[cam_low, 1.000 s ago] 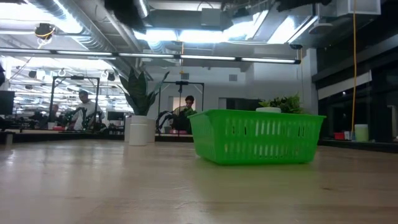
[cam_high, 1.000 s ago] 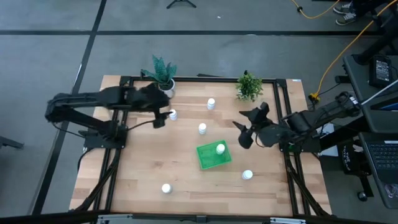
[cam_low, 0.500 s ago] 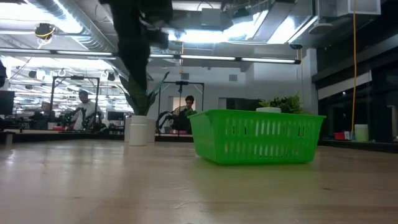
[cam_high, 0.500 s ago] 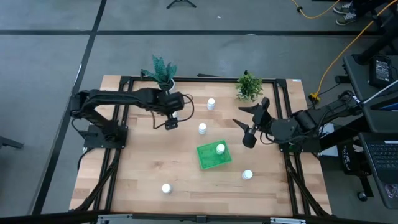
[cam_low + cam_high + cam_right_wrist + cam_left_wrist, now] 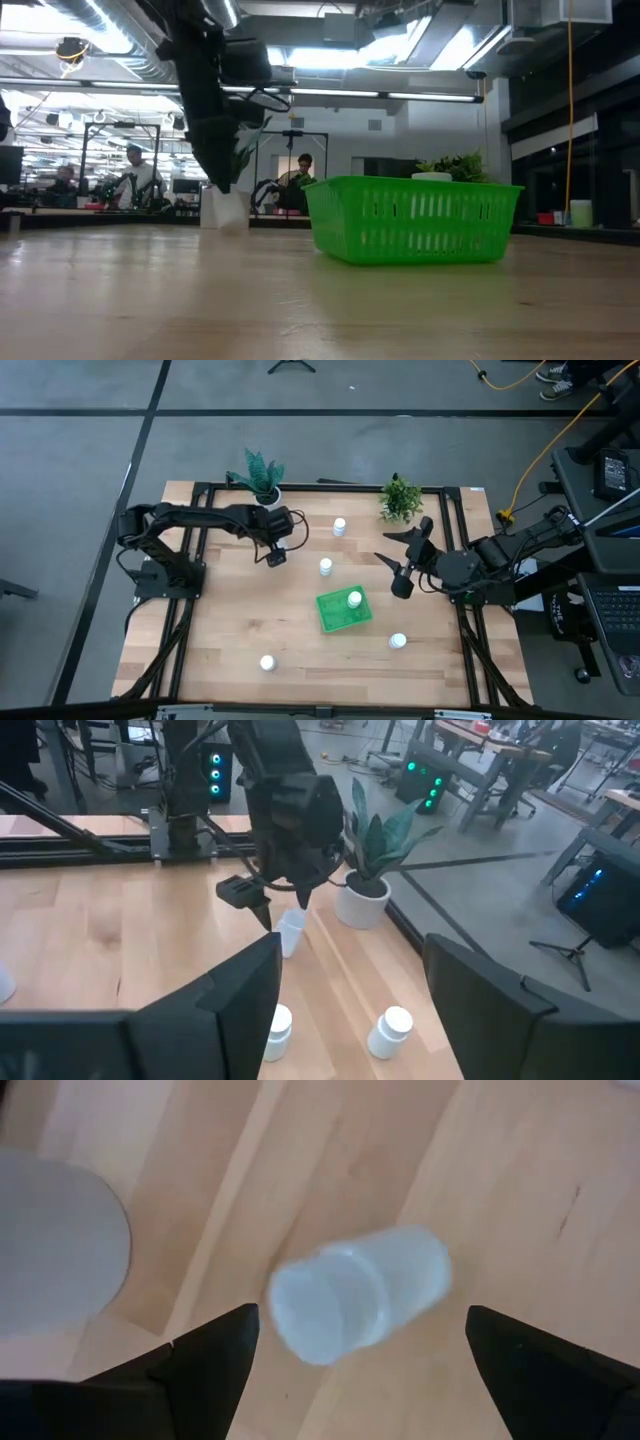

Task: Pick and place pill bottles into a basket
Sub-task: Put the white medicine bottle into the green basket

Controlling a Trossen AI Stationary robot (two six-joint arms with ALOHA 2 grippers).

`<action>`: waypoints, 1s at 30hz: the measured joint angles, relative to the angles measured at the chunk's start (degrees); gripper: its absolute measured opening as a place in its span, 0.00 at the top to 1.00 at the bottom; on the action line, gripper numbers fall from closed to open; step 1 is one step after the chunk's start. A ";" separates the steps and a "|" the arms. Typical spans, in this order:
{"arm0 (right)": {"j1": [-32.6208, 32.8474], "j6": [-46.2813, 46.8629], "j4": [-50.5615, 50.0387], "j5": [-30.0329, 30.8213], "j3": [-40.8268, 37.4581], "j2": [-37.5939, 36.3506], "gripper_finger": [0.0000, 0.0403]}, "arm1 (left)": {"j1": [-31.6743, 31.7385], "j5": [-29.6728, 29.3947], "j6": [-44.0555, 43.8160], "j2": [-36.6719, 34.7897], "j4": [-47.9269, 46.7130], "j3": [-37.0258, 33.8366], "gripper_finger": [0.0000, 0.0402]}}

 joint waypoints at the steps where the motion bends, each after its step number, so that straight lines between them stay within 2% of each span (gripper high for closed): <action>1: 0.00 -0.02 0.00 0.00 0.00 0.00 0.39 | 0.30 -0.02 0.00 -0.02 0.52 0.04 0.13; 13: -0.07 0.09 -0.04 -0.02 0.00 0.00 0.39 | 0.93 1.25 0.11 -0.32 0.89 0.06 0.13; 16: -0.91 1.89 -0.44 -0.79 0.00 0.02 0.39 | 0.83 1.18 -2.35 -0.32 0.99 0.06 0.13; 21: -6.41 4.36 -1.60 -11.20 0.04 0.81 0.39 | -0.11 -1.20 -3.28 -0.55 4.43 0.06 0.13; 24: -11.30 4.30 -0.84 -19.23 0.04 2.92 0.39 | -0.57 -2.73 -4.47 -3.20 5.64 0.06 0.13; 27: -16.89 3.77 1.49 -28.23 0.04 6.51 0.39 | -1.39 -8.72 -6.17 -8.93 5.48 0.06 0.14; 30: -21.87 2.07 5.13 -35.84 0.93 11.90 0.39 | -2.48 -15.24 -6.50 -17.70 5.95 0.07 0.15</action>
